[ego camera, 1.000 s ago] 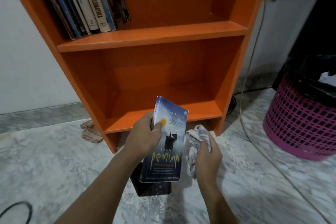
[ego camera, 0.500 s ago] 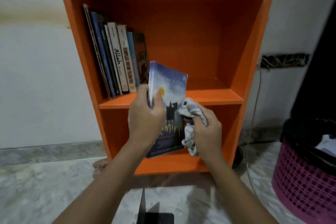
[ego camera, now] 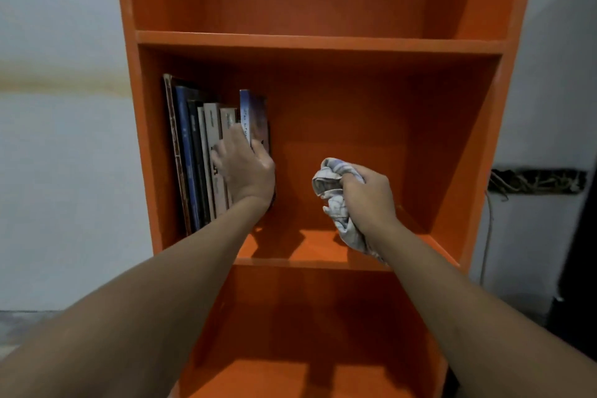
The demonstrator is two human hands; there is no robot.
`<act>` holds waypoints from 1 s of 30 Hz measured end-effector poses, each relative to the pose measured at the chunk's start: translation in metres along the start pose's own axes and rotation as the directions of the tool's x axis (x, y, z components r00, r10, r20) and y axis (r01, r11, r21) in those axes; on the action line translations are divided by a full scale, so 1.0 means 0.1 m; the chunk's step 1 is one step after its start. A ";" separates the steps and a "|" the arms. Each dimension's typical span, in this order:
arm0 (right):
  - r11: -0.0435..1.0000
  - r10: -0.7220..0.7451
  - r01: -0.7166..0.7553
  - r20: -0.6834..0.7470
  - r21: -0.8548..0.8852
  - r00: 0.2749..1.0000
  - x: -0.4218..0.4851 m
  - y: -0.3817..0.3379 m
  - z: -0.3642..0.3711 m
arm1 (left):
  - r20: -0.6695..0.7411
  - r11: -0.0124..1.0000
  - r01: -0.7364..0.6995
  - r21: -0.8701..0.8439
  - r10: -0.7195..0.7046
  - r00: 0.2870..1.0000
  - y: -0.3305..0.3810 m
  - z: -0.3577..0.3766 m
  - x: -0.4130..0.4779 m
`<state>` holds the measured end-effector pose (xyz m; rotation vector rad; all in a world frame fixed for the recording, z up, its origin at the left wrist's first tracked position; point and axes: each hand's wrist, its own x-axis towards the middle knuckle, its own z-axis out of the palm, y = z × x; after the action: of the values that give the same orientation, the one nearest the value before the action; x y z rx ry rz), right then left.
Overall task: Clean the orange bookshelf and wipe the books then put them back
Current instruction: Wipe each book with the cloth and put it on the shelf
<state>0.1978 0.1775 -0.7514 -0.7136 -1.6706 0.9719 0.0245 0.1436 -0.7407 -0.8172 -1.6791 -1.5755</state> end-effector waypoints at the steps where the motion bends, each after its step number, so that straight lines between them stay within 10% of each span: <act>1: 1.000 -0.005 0.005 0.013 -0.005 1.000 0.05 0.01 0.01 | 0.017 0.997 0.020 0.071 -0.021 1.000 -0.03 0.07 -0.01; 6: 1.000 -0.018 0.018 0.066 0.000 0.998 0.22 0.05 0.01 | 0.071 0.915 0.008 0.403 -0.040 0.997 -0.31 0.42 -0.12; 10: 0.999 -0.039 0.041 0.071 -0.021 0.997 0.30 0.21 0.04 | 0.201 0.641 -0.209 0.738 0.086 0.976 -0.59 0.61 -0.24; 16: 1.000 0.004 -0.004 0.115 0.000 0.993 0.28 0.37 0.12 | 0.617 0.289 -0.605 0.742 0.058 0.784 -0.72 0.72 -0.23; 23: 0.998 0.024 -0.032 0.136 0.057 0.990 0.12 0.40 0.05 | 0.707 0.243 -0.686 0.685 0.001 0.707 -0.57 0.55 -0.15; 30: 0.993 0.018 -0.035 0.156 0.109 0.988 -0.59 0.52 -0.05 | 0.724 0.635 -0.689 0.350 0.283 0.629 -0.51 -0.18 -0.44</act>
<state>0.2200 0.1560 -0.8237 -0.6004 -1.7288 1.1549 0.0089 0.1230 -0.8053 -1.3889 -1.9558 -0.2812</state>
